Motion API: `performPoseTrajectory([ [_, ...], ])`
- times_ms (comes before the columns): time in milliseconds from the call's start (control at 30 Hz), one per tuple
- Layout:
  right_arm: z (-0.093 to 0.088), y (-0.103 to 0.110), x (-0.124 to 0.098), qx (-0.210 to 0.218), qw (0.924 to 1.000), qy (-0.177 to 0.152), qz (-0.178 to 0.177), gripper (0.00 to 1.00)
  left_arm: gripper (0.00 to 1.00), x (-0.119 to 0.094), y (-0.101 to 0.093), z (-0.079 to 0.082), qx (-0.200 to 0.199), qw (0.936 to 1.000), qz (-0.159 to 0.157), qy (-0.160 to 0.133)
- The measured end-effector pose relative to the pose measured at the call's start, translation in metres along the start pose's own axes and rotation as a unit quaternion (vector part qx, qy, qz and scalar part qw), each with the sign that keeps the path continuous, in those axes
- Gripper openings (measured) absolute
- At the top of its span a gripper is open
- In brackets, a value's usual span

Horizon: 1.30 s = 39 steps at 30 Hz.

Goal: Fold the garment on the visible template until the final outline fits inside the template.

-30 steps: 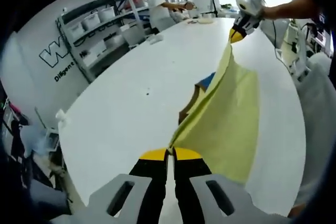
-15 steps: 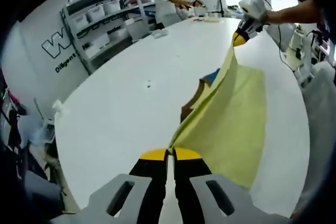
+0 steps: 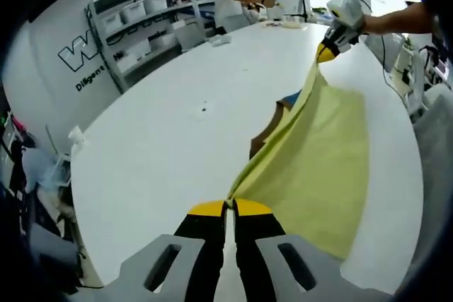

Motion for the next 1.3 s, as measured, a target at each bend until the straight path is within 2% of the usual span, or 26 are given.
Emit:
performPoseTrajectory([
  [600, -0.007, -0.004, 0.03, -0.004, 0.9998, 0.013, -0.014, 0.0, 0.06, 0.029, 0.011, -0.013, -0.014, 0.9998, 0.008, 0.012],
  [700, -0.008, -0.006, 0.036, -0.025, 0.9994, 0.012, -0.021, 0.0, 0.06, 0.035, 0.012, -0.017, -0.012, 0.9998, 0.009, 0.013],
  [900, -0.009, -0.007, 0.044, -0.028, 0.9992, 0.018, -0.024, 0.0, 0.06, 0.04, 0.012, -0.022, -0.019, 0.9997, 0.01, 0.016],
  [1300, -0.018, -0.009, 0.064, -0.016, 0.9991, 0.032, -0.024, 0.0, 0.04, 0.054, 0.02, -0.033, -0.026, 0.9992, 0.021, 0.021],
])
Point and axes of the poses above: the point that each gripper's makers call its tool centre point, and the gripper's own axes: x roughly forward along the fingers, y roughly to its left, z roughly out of its top, the point moved 2 cm from there along -x, roughly backward along the fingers, and after that the axes turned 2 degrees about y, right-handed, at the moved point
